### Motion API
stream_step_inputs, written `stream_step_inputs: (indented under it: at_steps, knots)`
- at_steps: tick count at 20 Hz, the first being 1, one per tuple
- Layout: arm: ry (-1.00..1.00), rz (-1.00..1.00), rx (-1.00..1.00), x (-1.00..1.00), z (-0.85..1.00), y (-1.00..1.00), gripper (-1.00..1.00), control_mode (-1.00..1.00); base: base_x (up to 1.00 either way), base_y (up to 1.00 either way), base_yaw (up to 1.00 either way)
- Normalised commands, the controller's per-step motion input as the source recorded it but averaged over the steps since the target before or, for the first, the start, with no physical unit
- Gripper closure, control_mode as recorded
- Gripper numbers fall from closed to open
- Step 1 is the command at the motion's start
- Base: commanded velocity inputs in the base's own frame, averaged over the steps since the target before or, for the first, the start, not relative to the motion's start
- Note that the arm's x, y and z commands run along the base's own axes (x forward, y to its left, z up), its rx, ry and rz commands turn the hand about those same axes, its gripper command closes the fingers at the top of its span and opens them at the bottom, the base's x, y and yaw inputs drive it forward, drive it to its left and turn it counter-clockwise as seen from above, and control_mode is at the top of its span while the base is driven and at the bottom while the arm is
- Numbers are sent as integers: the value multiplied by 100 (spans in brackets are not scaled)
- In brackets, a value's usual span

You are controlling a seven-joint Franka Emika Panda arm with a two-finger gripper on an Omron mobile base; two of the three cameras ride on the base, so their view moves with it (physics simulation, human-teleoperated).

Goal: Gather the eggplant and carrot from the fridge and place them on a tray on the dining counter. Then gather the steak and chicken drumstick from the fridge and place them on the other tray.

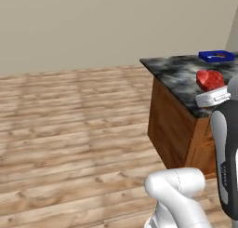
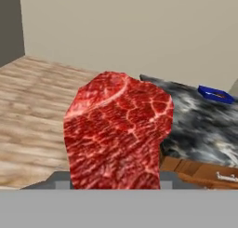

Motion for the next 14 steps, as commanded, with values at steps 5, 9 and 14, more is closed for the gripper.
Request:
stream_step_inputs:
  at_steps: [5,9,14]
  knots:
    - [0,0,0,0,0,0,100,100,80,62,-32]
    - [0,0,0,0,0,0,100,100,79,66,-32]
    - [0,0,0,0,0,0,100,100,79,67,-32]
